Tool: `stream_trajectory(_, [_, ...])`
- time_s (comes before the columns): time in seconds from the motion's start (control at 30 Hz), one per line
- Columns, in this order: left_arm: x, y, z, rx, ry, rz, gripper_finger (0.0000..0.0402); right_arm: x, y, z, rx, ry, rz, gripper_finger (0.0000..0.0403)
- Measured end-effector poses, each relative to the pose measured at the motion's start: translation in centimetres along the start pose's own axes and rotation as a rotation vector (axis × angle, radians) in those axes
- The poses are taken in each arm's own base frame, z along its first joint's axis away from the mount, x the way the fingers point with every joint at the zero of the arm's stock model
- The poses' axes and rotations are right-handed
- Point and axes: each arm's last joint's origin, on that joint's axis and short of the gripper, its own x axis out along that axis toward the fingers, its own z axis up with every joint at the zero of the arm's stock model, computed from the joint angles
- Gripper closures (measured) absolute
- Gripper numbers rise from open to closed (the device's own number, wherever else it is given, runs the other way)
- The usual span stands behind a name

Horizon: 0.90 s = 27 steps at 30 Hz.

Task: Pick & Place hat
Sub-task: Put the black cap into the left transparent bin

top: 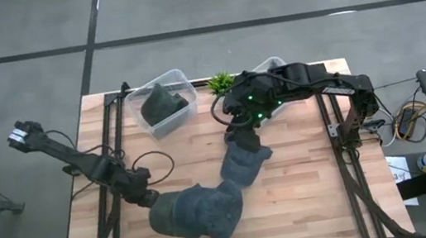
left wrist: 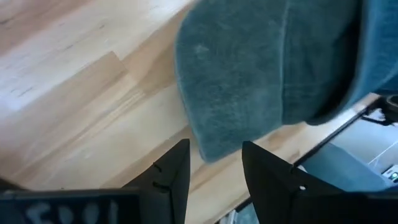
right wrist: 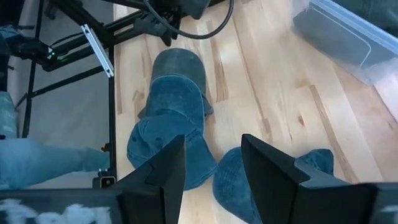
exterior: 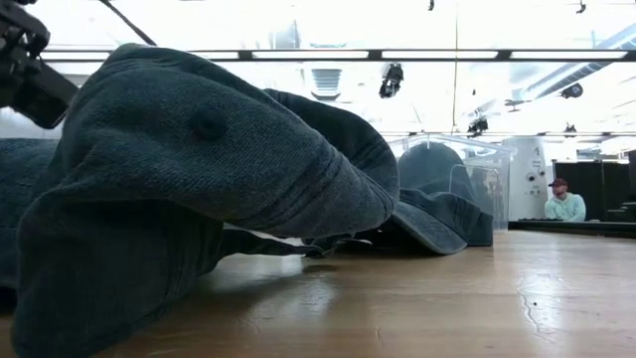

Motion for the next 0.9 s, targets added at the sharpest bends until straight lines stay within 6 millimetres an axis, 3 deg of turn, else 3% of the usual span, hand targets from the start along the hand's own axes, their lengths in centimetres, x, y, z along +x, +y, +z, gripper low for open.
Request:
stream_trajectory(0.27, [1.8, 0.6, 0.2, 0.001, 0.006, -0.014, 0.0264, 0.9, -0.3, -0.3, 0.027, 0.022, -0.009, 0.0252])
stream_trajectory(0.9, [3.0, 1.5, 0.4, -0.031, 0.047, -0.018, 0.0264, 1.1, -0.3, -0.2, 0.029, 0.009, -0.004, 0.0252])
